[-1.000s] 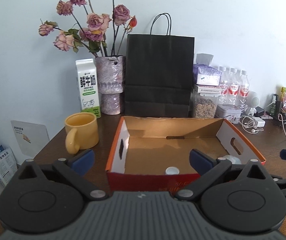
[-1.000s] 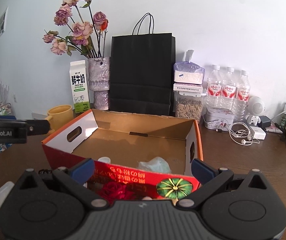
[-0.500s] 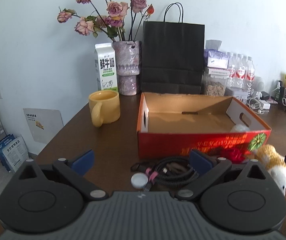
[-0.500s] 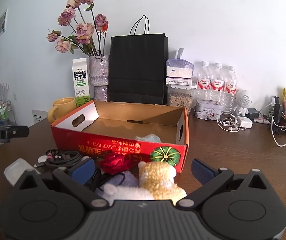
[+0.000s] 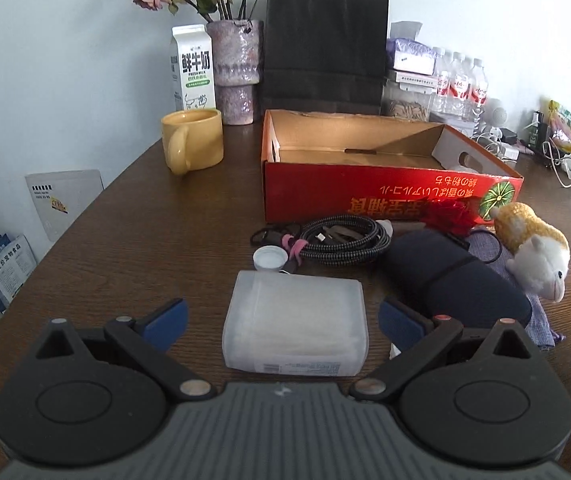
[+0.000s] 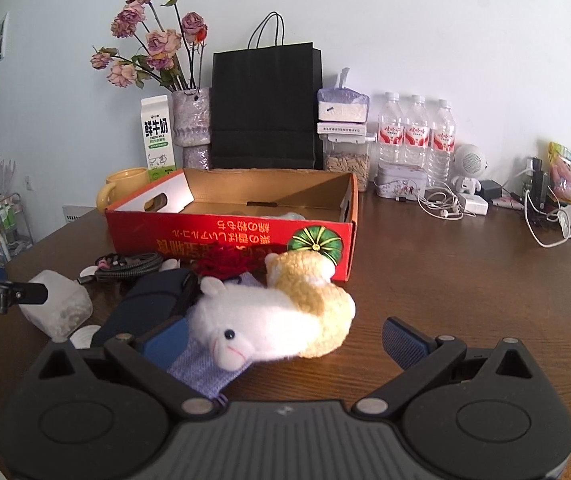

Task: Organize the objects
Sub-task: 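Move both tools back toward the plush toy and white plastic box, then grasp the white plastic box with the left tool while the right tool grasps the plush toy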

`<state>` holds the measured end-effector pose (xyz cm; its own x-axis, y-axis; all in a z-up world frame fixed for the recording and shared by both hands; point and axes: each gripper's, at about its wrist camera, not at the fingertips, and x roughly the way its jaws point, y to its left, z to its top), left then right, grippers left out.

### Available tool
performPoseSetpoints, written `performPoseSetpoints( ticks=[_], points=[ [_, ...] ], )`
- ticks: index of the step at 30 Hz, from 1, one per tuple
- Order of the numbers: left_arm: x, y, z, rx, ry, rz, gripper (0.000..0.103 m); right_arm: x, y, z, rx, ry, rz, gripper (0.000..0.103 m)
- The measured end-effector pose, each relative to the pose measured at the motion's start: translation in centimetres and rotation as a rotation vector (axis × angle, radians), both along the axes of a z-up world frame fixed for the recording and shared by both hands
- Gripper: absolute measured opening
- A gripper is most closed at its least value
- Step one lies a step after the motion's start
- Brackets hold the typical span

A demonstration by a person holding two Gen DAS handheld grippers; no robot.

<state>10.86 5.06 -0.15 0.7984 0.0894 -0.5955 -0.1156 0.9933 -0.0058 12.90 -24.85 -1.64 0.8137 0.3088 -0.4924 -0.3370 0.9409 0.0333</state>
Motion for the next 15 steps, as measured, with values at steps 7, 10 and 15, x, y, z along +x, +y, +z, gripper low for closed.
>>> performPoseSetpoints(
  ticks=[7, 10, 15],
  points=[
    [1.4, -0.2, -0.7, 0.007, 0.036, -0.011, 0.103, 0.2, -0.5, -0.8, 0.008, 0.023, -0.012, 0.103],
    [2.0, -0.2, -1.1, 0.012, 0.052, -0.017, 0.103, 0.4, -0.5, -1.0, 0.014, 0.027, -0.008, 0.103],
    [3.2, 0.2, -1.6, 0.008, 0.083, -0.018, 0.103, 0.9, -0.6, -1.2, 0.024, 0.028, 0.0, 0.103]
  ],
)
